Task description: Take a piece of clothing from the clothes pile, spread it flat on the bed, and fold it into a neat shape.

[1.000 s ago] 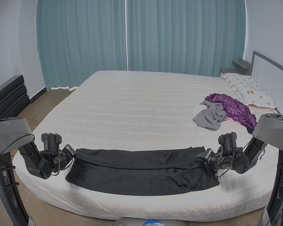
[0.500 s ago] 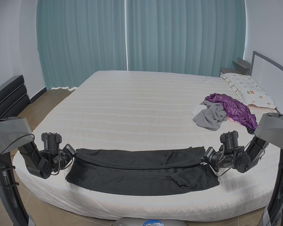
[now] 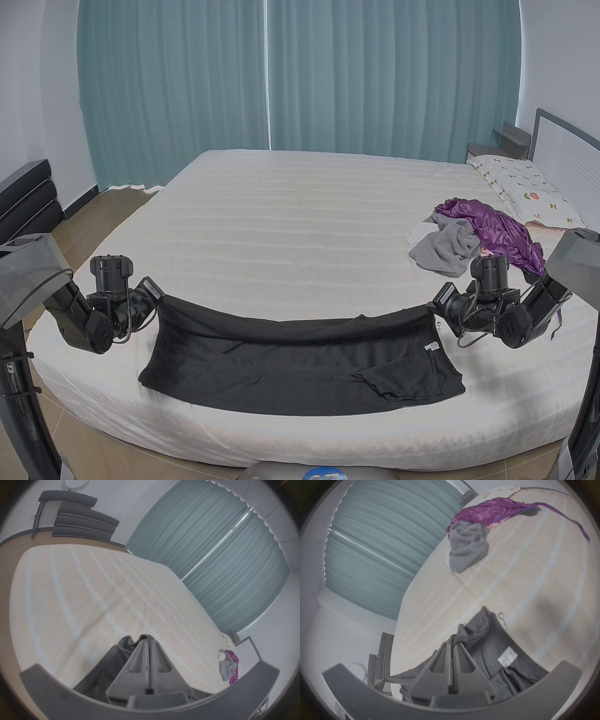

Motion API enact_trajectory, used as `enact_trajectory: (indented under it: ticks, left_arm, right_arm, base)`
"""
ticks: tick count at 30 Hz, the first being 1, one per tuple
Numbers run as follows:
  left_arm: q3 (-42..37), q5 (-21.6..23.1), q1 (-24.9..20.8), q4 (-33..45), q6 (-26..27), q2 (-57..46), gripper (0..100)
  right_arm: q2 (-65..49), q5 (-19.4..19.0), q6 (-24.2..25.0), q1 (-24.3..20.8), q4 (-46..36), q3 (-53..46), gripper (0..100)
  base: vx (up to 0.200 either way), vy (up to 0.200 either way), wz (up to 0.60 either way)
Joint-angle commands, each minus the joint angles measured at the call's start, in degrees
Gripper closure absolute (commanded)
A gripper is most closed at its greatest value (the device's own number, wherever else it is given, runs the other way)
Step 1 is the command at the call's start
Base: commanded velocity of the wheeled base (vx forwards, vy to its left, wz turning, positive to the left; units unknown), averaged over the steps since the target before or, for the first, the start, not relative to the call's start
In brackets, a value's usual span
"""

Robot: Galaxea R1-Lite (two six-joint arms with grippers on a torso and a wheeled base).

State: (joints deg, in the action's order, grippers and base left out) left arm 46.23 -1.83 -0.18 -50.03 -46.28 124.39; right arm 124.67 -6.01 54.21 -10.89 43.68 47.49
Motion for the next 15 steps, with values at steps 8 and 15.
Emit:
enact_trajectory:
  ticks: [8,15]
  left_arm:
    - [12.92,-0.02,0.80,0.64,0.13,7.36,100]
    - [16.00,-0.02,0.97,0.11,-0.04,9.03,100]
  right_arm:
    - [6.72,1.26,-0.07,1.22,-0.09,12.89,100]
    - [8.39,1.53,-0.07,2.10,0.44,17.11,100]
  base:
    - [0.000,0.000,0.00]
    - [0.000,0.000,0.00]
